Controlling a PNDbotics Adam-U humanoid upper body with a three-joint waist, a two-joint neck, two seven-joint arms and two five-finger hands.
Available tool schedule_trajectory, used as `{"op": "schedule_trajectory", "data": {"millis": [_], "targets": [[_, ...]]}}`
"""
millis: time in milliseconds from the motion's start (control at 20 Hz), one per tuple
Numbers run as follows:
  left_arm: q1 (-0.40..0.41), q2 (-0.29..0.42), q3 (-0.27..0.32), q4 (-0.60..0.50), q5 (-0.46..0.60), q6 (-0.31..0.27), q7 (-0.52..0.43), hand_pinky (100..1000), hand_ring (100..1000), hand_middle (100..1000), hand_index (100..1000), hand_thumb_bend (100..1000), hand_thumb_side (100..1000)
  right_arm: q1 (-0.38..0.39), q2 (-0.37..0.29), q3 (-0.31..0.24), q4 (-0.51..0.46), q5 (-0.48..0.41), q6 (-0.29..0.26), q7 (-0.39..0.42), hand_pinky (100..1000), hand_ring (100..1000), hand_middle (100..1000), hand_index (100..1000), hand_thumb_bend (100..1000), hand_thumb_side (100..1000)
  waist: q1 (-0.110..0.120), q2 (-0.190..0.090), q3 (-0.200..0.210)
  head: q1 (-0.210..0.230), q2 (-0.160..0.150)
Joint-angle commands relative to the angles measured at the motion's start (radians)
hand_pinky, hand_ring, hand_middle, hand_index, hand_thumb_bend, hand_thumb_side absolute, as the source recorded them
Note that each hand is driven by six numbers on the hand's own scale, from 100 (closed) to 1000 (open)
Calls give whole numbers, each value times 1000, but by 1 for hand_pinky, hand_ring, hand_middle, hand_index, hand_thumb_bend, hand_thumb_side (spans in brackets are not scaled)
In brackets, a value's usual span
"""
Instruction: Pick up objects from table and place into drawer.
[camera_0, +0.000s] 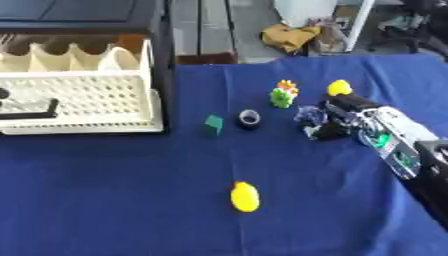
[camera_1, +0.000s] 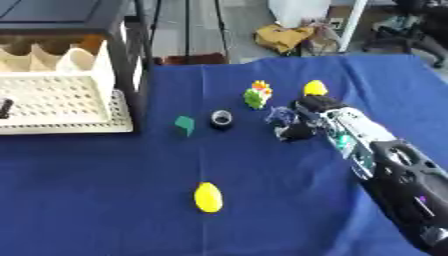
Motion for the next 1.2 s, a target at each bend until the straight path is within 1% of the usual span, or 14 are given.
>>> {"op": "schedule_trajectory", "data": {"millis": [50, 300, 700, 950, 1200], "targets": [[-7, 5, 0, -13, 0, 4, -1, 586, 773, 747, 869, 100, 1000, -18, -27, -1, -31, -17, 1, -16, 561, 700, 247, 668, 100, 651, -2, -33, -1, -1, 4], [-7, 6, 1, -13, 2, 6, 1, 585, 772, 748, 868, 100, 1000, -12, -35, 3, -52, -33, 7, -39, 536, 670, 214, 617, 100, 600, -3, -37, -3, 1, 8], [-3, 10, 2, -13, 10, 9, 2, 585, 772, 748, 866, 100, 1000, -13, -60, 9, -112, -86, 21, -49, 526, 657, 182, 583, 100, 588, -4, -55, -12, 0, 18], [1, 15, 3, -13, 17, 8, 5, 585, 772, 748, 865, 100, 1000, -16, -89, 9, -186, -151, 36, -43, 528, 654, 159, 568, 100, 590, -6, -72, -15, 6, 24], [5, 19, 3, -13, 25, 8, 7, 587, 771, 748, 865, 100, 1000, -37, -122, 4, -290, -233, 60, -35, 534, 654, 142, 559, 100, 602, -15, -88, -10, 10, 33]]}}
